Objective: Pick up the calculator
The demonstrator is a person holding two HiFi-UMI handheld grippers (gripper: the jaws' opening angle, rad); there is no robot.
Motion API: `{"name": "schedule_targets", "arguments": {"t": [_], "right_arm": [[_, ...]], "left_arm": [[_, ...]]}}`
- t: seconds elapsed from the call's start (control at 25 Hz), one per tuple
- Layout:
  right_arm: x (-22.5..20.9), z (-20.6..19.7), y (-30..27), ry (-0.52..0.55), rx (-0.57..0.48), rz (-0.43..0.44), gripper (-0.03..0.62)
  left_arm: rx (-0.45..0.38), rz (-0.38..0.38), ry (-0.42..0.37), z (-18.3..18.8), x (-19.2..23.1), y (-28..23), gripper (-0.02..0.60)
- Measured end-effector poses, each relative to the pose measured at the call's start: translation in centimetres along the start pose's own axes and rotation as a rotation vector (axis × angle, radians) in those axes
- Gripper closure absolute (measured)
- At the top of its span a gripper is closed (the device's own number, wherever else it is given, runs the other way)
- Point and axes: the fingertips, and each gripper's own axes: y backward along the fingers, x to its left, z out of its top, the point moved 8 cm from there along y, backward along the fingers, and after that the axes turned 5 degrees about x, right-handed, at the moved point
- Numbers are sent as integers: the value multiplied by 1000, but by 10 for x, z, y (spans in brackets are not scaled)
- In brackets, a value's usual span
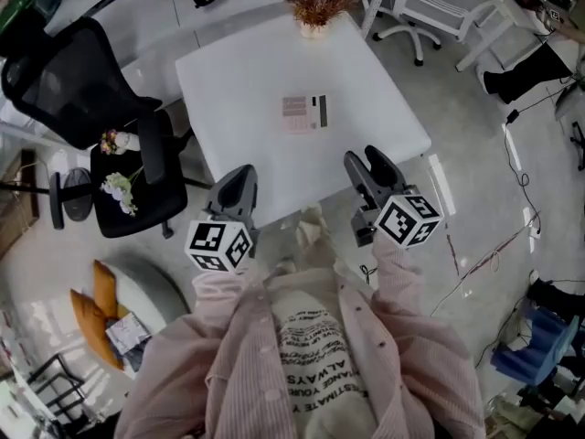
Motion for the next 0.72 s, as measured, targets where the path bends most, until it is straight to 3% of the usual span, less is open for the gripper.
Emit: {"name": "schedule_targets", "arguments": {"t": [0.52, 0.72], "right_arm": [[-80, 10, -106, -59, 198, 60, 376], [-111, -1, -141, -103, 259, 43, 376]], "left_arm": [[121, 72, 52, -8, 25, -112, 580], [161, 115, 100, -22, 36, -143, 580]]}}
